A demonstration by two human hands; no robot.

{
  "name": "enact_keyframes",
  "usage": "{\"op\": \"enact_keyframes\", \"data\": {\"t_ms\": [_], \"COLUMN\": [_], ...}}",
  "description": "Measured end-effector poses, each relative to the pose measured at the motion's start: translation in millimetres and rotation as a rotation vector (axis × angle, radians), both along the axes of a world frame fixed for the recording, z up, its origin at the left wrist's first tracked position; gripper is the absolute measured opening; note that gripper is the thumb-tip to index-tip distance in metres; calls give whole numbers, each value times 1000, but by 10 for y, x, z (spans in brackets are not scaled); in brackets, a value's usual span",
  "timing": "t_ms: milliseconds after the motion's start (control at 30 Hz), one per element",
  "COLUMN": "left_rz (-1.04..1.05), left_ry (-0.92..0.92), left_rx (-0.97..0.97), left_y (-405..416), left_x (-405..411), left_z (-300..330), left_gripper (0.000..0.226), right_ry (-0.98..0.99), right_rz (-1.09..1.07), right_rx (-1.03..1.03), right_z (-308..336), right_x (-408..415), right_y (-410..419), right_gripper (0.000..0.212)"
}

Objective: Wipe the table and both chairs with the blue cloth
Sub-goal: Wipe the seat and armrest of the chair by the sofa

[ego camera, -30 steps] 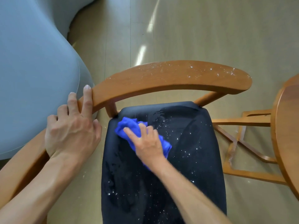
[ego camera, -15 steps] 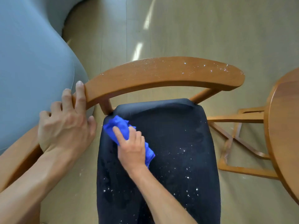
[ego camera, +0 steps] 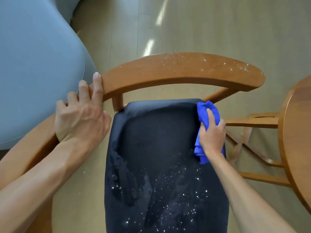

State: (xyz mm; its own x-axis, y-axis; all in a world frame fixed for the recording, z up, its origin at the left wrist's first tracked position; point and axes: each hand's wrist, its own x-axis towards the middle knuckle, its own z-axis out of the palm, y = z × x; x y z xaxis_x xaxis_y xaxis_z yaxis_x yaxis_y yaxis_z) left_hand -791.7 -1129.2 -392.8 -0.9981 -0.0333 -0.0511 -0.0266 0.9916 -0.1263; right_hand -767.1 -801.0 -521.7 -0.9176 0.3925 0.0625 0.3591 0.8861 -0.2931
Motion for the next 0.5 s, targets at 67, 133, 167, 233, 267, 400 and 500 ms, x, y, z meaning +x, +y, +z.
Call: {"op": "enact_keyframes", "data": {"t_ms": [67, 133, 167, 233, 267, 400, 500], "left_rz": [-1, 4, 3, 7, 8, 7, 4], "left_ry": [-1, -10, -16, -27, -28, -8, 13], "left_rx": [-7, -16, -21, -48, -67, -121, -187], "left_y": [-1, -7, -9, -12, -16, -14, -18], "left_x": [-1, 0, 5, 14, 16, 5, 9], "left_z": [-13, -12, -3, 12, 12, -23, -72], "left_gripper": [83, 83, 84, 84, 84, 81, 82], "right_ry": [38, -23, -53, 8, 26, 62, 55], "right_rz": [139, 352, 496, 819, 969, 1103, 786], "right_rx": [-5, -162, -216, -197, -157, -50, -22], "right_z": [-42, -50, 1, 66, 37, -113, -91], "right_x": [347, 961, 1319, 1868, 1962, 1019, 194], "right_y": [-559, -1254, -1553, -1858, -1837, -1423, -1473], "right_gripper": [54, 37, 28, 31, 37, 52, 47]}}
